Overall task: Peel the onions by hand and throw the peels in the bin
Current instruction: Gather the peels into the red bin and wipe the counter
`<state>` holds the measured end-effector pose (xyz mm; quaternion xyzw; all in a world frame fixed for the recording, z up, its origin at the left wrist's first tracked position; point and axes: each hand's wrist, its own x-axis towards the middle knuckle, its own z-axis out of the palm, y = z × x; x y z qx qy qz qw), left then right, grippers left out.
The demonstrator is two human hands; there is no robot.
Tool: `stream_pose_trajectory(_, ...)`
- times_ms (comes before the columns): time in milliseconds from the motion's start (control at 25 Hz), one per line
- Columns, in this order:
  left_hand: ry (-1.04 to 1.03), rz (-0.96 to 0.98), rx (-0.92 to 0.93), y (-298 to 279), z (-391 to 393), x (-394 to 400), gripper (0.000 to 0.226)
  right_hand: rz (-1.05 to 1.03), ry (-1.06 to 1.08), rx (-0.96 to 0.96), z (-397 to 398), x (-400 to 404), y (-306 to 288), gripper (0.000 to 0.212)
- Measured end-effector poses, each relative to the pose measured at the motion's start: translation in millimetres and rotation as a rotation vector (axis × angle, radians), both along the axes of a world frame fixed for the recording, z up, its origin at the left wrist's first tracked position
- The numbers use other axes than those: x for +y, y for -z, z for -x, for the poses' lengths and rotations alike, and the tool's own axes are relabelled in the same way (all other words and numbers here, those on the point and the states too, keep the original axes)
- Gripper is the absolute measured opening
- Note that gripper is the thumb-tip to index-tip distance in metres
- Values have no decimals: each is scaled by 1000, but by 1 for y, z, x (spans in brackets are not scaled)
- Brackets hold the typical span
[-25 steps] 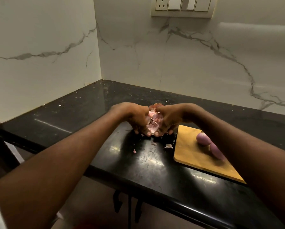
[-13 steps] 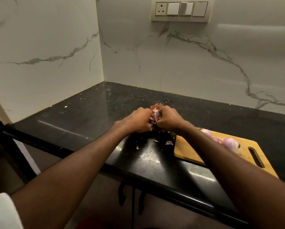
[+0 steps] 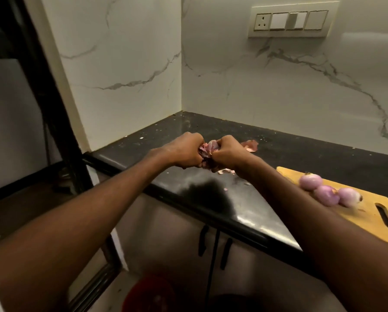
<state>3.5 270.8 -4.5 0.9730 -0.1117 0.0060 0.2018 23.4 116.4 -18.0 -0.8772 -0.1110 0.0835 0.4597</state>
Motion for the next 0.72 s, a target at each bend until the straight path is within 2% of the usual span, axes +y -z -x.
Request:
stream_pose_trajectory(200, -121, -16, -11, 7, 79, 71, 13, -50, -112, 26, 51, 73, 15, 12)
stream_pose_trajectory(320, -193, -6, 7, 30, 125, 103, 12, 2, -156, -29, 78, 110, 45, 19)
stream_pose_trajectory(440, -242, -6, 53, 72, 158, 128, 13, -5, -211, 48, 106, 137, 91, 9)
stream_pose_trajectory(560, -273, 36, 161, 135, 171, 145, 20, 29, -222, 183, 122, 148, 146, 28)
stream_pose_trajectory(720, -263, 81, 347, 220, 168, 152, 14, 35, -242, 322, 133, 147, 221, 16)
